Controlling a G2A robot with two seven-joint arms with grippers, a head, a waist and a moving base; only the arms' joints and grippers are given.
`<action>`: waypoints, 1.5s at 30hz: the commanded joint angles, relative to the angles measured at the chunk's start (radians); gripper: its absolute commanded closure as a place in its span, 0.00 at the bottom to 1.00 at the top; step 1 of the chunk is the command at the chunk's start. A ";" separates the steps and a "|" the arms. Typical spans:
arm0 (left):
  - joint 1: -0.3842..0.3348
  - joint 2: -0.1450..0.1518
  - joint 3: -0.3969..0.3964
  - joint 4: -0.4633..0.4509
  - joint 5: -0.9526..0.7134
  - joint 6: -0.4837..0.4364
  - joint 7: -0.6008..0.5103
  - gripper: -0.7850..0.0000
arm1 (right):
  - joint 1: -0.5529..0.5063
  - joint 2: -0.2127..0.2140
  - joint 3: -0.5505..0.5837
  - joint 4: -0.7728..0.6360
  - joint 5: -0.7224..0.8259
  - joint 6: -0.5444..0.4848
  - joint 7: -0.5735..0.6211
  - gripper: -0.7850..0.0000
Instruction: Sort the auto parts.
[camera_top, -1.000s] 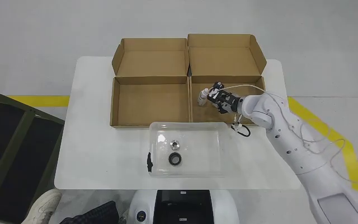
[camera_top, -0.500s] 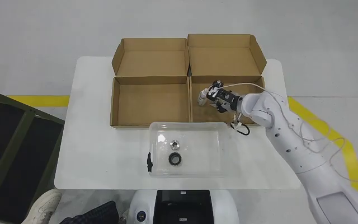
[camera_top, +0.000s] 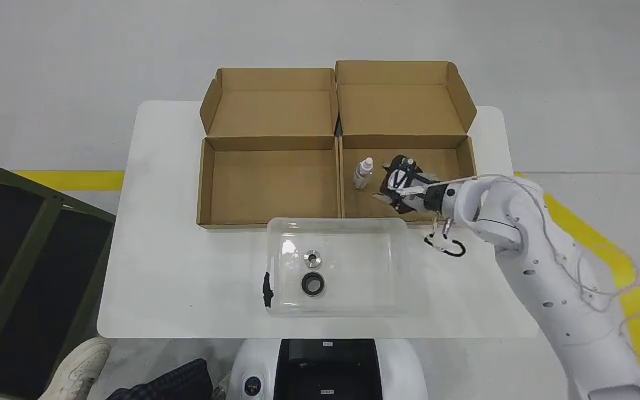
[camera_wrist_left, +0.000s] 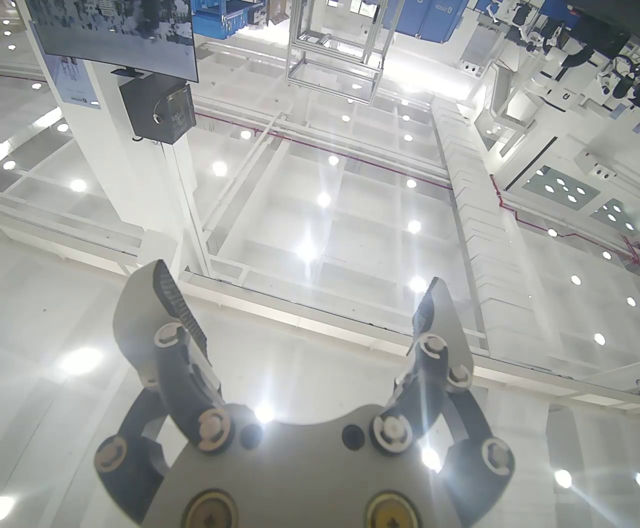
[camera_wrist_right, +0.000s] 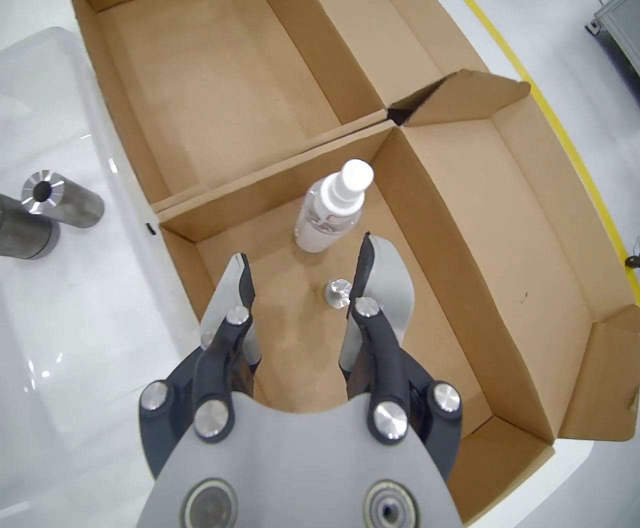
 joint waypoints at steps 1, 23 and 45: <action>0.000 0.000 0.000 0.000 0.000 0.000 0.000 0.00 | -0.042 0.008 0.024 -0.060 -0.006 -0.017 -0.001 0.50; 0.000 0.000 0.000 0.000 0.000 0.000 0.000 0.00 | -0.238 0.031 -0.021 -0.275 -0.142 -0.120 -0.054 0.43; 0.000 0.000 0.000 0.000 0.000 0.000 0.000 0.00 | -0.152 -0.004 -0.230 -0.165 -0.161 -0.148 -0.045 0.41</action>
